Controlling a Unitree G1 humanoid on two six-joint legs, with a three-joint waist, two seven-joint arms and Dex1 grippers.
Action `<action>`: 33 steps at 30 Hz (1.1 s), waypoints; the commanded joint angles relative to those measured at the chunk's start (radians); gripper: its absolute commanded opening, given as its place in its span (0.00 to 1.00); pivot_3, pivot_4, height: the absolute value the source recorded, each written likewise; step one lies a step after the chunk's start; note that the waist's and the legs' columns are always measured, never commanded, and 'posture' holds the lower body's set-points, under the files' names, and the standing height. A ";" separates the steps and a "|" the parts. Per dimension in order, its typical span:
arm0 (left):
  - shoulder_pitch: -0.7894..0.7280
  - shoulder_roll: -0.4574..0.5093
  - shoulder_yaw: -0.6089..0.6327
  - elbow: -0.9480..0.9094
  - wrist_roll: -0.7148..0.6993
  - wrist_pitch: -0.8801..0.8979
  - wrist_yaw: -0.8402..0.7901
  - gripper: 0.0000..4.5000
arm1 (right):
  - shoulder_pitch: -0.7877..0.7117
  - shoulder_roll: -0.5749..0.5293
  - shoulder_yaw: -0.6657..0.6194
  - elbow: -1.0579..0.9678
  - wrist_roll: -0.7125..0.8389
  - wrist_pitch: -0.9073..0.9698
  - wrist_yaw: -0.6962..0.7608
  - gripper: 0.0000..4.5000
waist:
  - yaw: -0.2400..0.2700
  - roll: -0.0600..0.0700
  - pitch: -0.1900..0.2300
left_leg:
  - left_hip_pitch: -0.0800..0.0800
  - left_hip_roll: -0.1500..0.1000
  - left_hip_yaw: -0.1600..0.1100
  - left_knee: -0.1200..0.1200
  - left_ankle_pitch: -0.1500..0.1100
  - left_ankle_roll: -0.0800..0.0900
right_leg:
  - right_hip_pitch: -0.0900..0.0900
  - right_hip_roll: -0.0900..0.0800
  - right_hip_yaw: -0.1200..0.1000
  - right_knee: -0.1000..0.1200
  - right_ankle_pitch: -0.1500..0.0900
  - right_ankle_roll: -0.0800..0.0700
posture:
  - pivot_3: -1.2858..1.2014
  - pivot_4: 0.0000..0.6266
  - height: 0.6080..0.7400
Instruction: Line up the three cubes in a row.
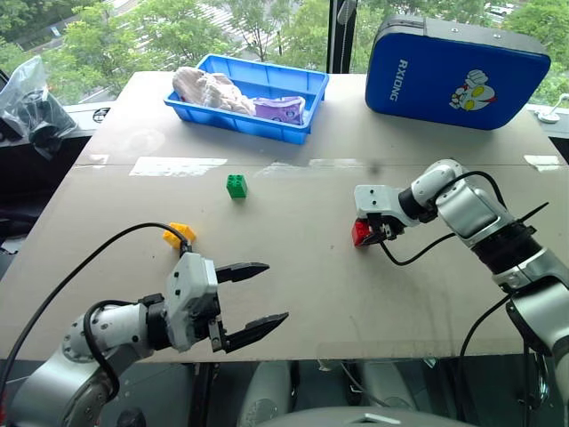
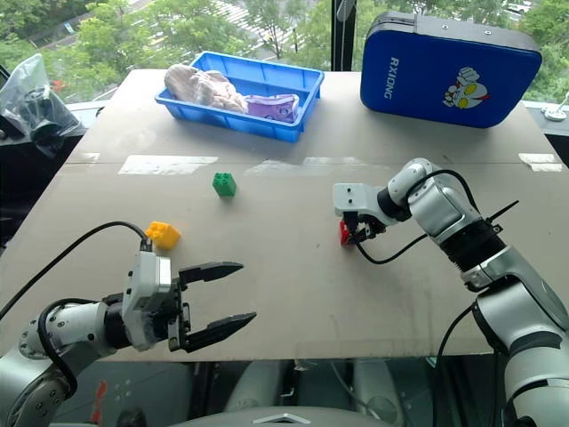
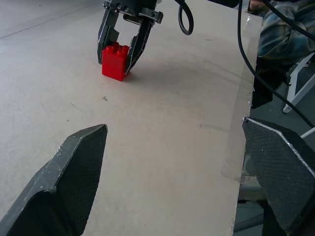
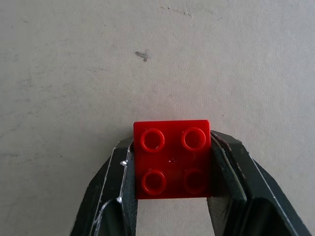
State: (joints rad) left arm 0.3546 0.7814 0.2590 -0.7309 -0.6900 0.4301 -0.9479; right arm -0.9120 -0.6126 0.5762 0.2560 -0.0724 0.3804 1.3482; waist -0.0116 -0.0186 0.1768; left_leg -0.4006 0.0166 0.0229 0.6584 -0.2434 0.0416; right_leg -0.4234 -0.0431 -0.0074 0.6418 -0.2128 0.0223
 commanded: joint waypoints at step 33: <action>-1.122 -0.077 -0.267 0.855 0.308 0.585 0.504 1.00 | 0.884 -0.110 -0.979 -1.160 0.622 0.200 -0.468 0.99 | 0.019 -0.005 0.000 | 0.000 -0.003 -0.002 0.001 0.000 0.000 | 0.002 0.006 0.000 0.001 0.000 0.009 | 0.52 0.24 1.00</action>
State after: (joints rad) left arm -0.7430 0.7254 -0.0227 0.1128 -0.4079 0.9863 -0.4993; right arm -0.0368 -0.7122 -0.3621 -0.8501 0.5313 0.5901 0.9044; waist 0.0076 -0.0232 0.1768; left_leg -0.4002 0.0144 0.0222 0.6590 -0.2433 0.0417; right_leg -0.4215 -0.0376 -0.0064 0.6429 -0.2126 0.0315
